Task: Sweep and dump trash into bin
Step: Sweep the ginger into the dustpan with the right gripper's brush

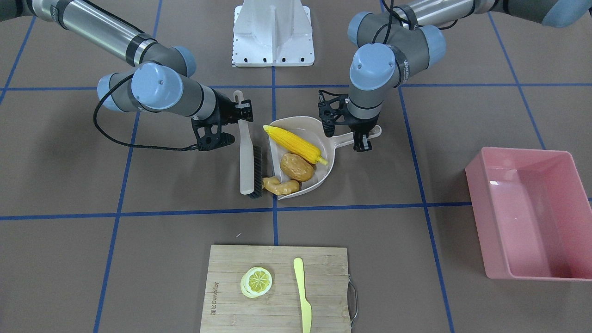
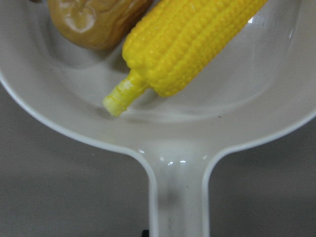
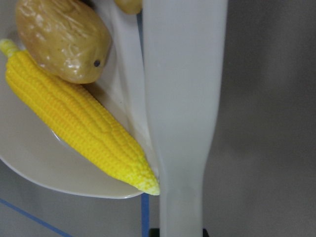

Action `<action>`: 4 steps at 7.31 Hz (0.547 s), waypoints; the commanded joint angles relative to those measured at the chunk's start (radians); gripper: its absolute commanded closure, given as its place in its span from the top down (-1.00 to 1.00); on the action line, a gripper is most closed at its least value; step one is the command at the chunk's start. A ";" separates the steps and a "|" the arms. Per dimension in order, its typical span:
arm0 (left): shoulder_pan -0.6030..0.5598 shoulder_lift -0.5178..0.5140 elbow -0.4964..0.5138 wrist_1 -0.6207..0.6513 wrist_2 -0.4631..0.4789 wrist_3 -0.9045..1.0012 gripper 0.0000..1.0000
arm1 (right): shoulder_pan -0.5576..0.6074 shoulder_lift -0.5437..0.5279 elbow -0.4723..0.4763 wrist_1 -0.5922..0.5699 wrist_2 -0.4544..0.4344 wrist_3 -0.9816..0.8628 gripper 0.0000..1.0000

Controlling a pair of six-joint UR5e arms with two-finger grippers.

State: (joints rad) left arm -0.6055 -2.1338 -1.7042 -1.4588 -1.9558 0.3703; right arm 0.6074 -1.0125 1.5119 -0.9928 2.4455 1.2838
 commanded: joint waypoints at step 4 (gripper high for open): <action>0.000 0.005 0.000 0.000 0.000 -0.001 -1.00 | -0.057 0.032 0.005 -0.004 -0.053 0.037 -1.00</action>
State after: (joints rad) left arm -0.6055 -2.1297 -1.7042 -1.4588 -1.9558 0.3697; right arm 0.5601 -0.9900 1.5162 -0.9959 2.4001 1.3100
